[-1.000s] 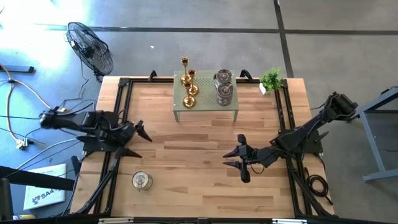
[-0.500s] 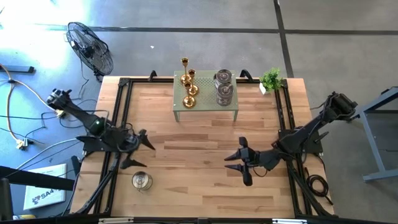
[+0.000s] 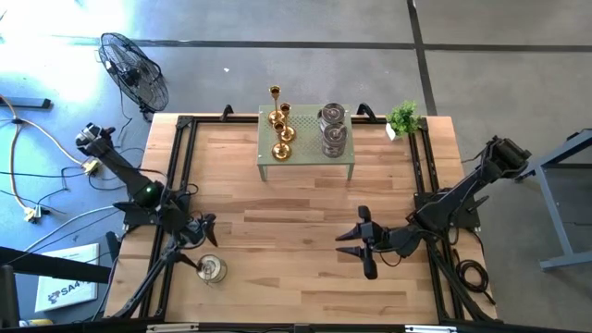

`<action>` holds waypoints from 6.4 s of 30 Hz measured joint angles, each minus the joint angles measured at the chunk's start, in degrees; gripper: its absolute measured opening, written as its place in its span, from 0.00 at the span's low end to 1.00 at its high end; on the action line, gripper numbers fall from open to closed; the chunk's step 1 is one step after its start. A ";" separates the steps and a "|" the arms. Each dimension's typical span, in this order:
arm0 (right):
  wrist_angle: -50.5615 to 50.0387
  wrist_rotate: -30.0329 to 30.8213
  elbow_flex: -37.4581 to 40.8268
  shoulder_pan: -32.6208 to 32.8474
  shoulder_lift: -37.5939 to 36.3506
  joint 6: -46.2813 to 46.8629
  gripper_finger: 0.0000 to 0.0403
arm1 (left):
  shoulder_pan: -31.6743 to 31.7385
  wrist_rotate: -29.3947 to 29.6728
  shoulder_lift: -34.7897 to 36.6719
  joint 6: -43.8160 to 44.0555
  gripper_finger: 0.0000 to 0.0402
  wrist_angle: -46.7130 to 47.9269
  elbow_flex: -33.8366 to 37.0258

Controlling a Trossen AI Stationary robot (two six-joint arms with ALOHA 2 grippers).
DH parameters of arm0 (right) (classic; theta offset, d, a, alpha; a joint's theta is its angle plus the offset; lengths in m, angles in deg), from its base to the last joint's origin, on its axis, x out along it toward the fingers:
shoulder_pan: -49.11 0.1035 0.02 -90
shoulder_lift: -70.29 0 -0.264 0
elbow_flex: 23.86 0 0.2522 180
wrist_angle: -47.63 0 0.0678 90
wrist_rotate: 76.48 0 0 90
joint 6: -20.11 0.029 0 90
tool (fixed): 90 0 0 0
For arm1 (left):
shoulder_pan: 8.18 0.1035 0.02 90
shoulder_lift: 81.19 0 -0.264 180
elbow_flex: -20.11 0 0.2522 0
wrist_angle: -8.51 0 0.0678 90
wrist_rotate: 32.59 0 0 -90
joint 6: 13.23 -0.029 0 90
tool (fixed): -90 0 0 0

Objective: Pick & Place candle stick holders
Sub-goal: Put the silver scented candle on the shelf aligned with the other silver scented candles

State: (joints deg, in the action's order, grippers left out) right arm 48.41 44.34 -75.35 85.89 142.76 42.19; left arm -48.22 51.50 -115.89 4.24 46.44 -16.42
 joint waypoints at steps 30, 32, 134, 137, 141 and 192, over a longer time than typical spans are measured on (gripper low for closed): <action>0.04 0.42 0.00 0.04 0.02 1.40 0.28 | -8.43 4.20 -12.16 0.85 0.99 -7.92 -0.03; 0.04 0.38 0.00 0.02 0.02 1.49 0.28 | -8.43 3.88 -13.52 0.85 0.99 -9.37 -0.03; 1.64 0.49 0.00 0.02 0.02 1.92 0.28 | -8.36 19.19 -31.09 3.78 0.89 -24.67 -0.02; 1.64 0.49 0.00 0.02 0.02 1.92 0.28 | -8.36 19.30 -31.08 3.81 0.88 -24.80 -0.04; 1.64 0.49 0.00 0.04 0.02 1.85 0.28 | -8.36 20.58 -31.12 3.61 0.88 -26.22 0.06; 14.91 -27.67 -0.02 0.04 0.02 -14.05 0.42 | -8.34 33.57 -31.10 -17.24 0.88 -29.06 -10.67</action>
State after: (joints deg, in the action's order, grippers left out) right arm 63.32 16.67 -75.38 85.92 142.78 28.15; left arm -56.56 85.07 -146.99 -13.00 17.39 -27.08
